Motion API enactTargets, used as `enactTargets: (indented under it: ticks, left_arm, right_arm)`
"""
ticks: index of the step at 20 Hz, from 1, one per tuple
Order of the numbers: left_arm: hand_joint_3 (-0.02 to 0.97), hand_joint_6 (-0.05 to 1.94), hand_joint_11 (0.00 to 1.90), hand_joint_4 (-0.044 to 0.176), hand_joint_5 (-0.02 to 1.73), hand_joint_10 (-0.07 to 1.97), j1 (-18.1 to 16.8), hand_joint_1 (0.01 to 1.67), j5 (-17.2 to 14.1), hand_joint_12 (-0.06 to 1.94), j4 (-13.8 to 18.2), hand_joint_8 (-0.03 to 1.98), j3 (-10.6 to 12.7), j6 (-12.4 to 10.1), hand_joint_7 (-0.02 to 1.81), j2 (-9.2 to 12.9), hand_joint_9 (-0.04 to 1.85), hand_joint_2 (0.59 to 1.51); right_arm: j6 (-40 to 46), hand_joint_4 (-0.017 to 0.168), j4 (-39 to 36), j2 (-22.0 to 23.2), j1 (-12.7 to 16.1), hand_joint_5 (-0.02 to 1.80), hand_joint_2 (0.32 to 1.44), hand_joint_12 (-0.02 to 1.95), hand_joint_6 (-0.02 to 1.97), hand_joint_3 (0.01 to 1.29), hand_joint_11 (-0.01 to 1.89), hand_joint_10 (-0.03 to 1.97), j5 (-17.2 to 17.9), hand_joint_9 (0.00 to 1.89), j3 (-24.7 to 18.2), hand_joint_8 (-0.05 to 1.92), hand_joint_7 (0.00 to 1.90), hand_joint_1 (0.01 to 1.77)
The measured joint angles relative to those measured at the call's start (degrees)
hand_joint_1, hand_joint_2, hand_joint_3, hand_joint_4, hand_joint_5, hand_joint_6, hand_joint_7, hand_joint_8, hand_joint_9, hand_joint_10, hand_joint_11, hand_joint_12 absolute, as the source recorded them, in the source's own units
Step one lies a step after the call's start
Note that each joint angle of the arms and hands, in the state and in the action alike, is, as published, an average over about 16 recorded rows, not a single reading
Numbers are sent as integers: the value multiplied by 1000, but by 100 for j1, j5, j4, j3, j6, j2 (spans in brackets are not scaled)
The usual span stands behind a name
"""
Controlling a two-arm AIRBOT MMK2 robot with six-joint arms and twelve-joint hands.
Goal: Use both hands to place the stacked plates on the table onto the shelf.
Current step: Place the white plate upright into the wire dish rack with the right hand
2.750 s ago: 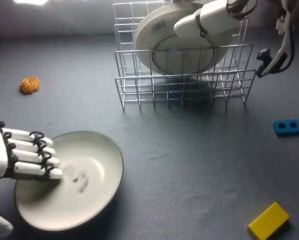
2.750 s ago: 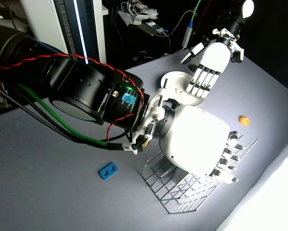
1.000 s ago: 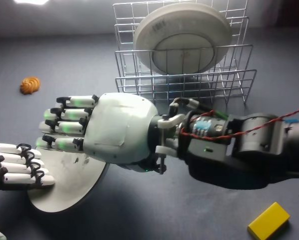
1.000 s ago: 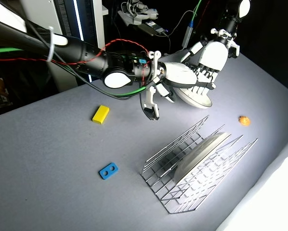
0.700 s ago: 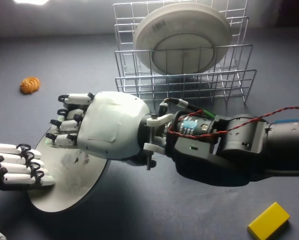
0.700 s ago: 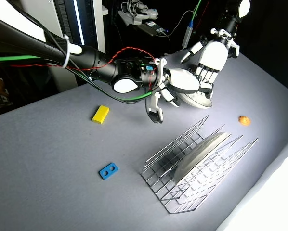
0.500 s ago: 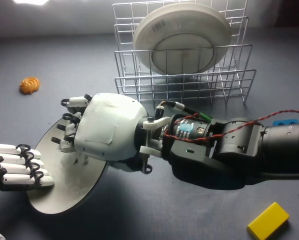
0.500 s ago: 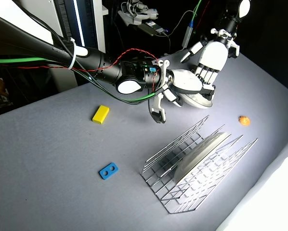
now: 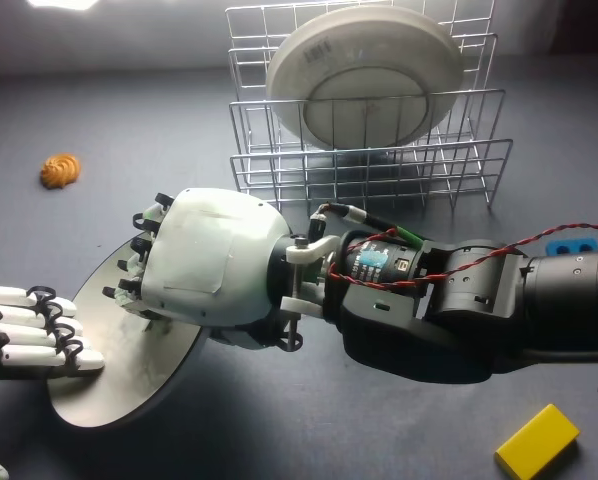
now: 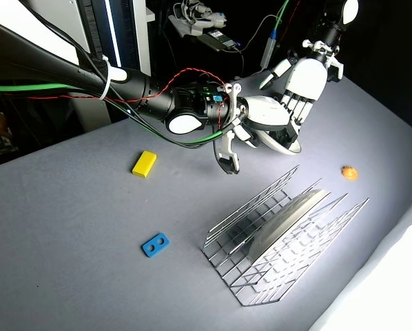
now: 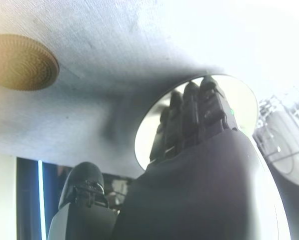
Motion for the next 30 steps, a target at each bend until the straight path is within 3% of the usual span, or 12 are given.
enactTargets:
  ticks: [9, 14, 23, 30]
  left_arm:
    - [21, 7, 14, 2, 103, 6, -716, 18, 247, 183, -583, 18, 153, -9, 102, 195, 81, 1168]
    - [20, 17, 14, 1, 103, 8, -1300, 17, 321, 209, -678, 18, 340, -9, 96, 322, 75, 1165]
    - [20, 17, 14, 2, 109, 7, -2201, 16, 177, 233, -111, 18, 635, -11, 112, 432, 91, 1160]
    - [20, 17, 14, 2, 118, 7, -2548, 15, -122, 212, 499, 19, 729, -13, 122, 467, 97, 1159]
  right_arm:
    - [31, 19, 31, 154, 34, 768, 1006, 1052, 792, 10, 688, 24, -38, 1154, -233, 947, 867, 1234]
    - [105, 20, 67, 497, 141, 778, 1008, 1088, 900, 11, 677, 23, -115, 1182, -592, 1012, 891, 1220]
    - [442, 22, 105, 1655, 498, 847, 1016, 1073, 1092, 11, 685, 24, -311, 1192, -1628, 1015, 950, 1204]
    - [1457, 23, -25, 2680, 903, 874, 1020, 1066, 1139, 10, 690, 26, -509, 1188, -2348, 1031, 965, 1202]
